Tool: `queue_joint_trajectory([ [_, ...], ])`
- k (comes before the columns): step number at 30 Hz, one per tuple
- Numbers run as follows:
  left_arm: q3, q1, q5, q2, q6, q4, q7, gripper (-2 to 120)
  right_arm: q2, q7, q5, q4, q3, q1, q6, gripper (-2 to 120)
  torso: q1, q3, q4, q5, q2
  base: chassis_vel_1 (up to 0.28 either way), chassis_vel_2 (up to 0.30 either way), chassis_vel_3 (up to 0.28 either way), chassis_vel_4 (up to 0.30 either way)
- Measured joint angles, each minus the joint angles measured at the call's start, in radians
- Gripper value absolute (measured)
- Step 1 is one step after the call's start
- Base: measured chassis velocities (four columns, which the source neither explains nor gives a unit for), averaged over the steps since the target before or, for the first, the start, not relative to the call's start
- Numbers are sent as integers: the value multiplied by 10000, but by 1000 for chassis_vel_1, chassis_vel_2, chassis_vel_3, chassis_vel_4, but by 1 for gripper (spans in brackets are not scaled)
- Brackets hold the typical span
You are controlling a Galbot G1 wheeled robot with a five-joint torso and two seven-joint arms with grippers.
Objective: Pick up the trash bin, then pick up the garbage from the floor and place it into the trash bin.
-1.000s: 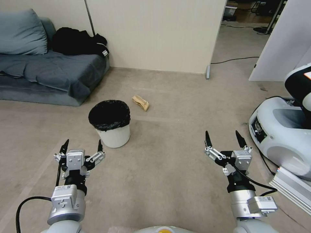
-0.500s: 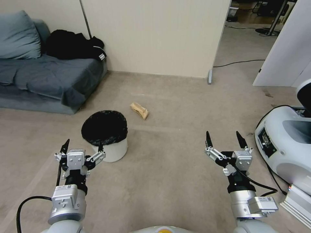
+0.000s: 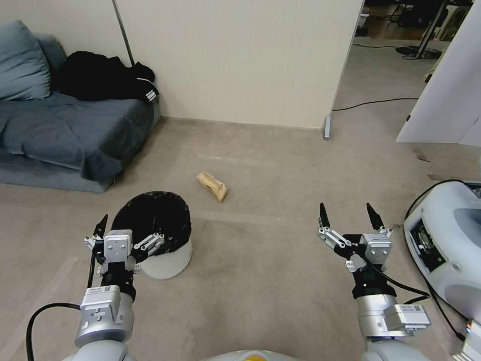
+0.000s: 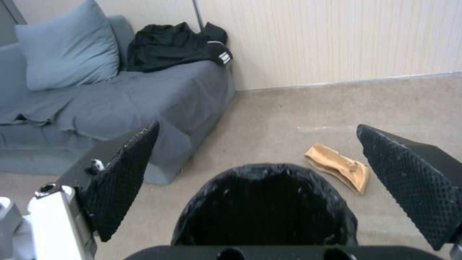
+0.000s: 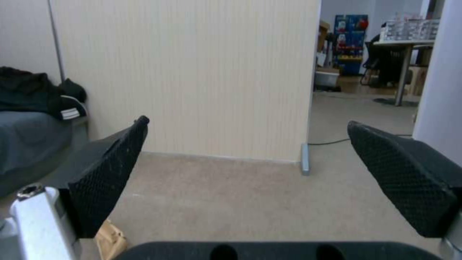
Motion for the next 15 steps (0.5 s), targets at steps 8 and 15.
queue_joint_trajectory([
  [8,0,52,2,-24,-31,0,-20,100,18,-64,68,-34,95,18,208,100,0,0,0,3,0,-154,151,149,-158],
  [15,-18,46,2,-26,-33,0,-26,100,16,-11,266,-34,92,56,334,100,1,1,1,2,0,-74,69,64,-55],
])
